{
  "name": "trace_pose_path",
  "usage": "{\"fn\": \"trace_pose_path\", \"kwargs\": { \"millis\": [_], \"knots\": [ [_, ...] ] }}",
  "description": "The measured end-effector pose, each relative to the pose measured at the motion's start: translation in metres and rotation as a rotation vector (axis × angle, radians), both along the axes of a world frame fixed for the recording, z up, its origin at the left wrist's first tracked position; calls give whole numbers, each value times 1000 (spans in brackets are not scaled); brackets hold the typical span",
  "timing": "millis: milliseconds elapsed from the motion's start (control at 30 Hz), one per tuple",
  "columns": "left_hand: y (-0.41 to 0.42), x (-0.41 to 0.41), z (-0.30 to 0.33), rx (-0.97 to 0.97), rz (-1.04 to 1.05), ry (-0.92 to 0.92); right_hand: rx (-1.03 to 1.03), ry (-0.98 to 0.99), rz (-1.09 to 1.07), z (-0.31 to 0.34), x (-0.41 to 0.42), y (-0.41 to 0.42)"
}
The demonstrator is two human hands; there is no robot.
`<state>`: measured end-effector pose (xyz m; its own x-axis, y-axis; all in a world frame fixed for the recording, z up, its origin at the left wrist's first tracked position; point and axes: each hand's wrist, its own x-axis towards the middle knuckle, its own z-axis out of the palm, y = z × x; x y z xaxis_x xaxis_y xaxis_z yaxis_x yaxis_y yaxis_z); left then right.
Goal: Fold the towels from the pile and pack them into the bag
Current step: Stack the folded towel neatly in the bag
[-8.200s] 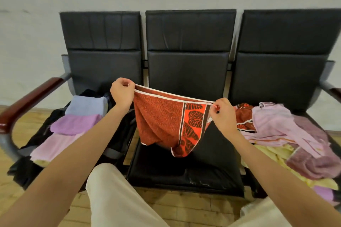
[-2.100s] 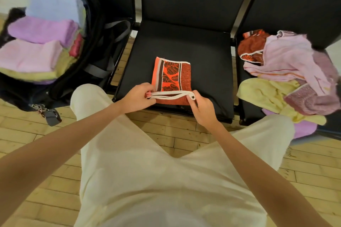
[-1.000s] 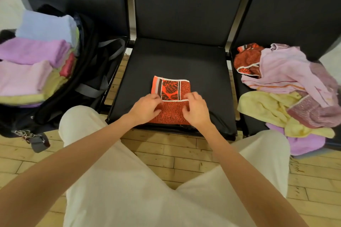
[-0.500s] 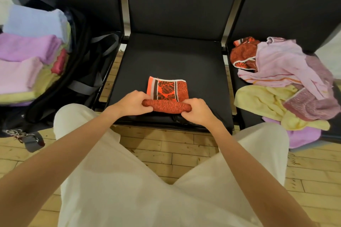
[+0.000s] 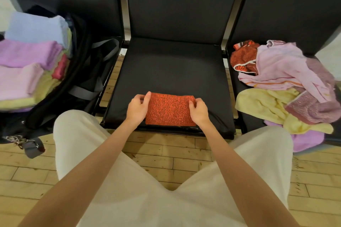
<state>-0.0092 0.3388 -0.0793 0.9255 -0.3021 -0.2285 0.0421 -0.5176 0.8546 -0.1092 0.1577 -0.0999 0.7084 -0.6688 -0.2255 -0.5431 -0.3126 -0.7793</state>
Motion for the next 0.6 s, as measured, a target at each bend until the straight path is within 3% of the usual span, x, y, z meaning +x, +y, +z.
{"fn": "trace_pose_path", "kwargs": {
  "millis": [200, 367, 600],
  "knots": [
    [-1, -3, -15, 176, -123, 51, -226, 246, -67, -7, 15, 11],
    [0, 5, -18, 331, -99, 100, -231, 321, -75, -7, 15, 14],
    [1, -7, -6, 370, -115, 162, -292, 390, -19, -10, 2, 27]
  ]
}}
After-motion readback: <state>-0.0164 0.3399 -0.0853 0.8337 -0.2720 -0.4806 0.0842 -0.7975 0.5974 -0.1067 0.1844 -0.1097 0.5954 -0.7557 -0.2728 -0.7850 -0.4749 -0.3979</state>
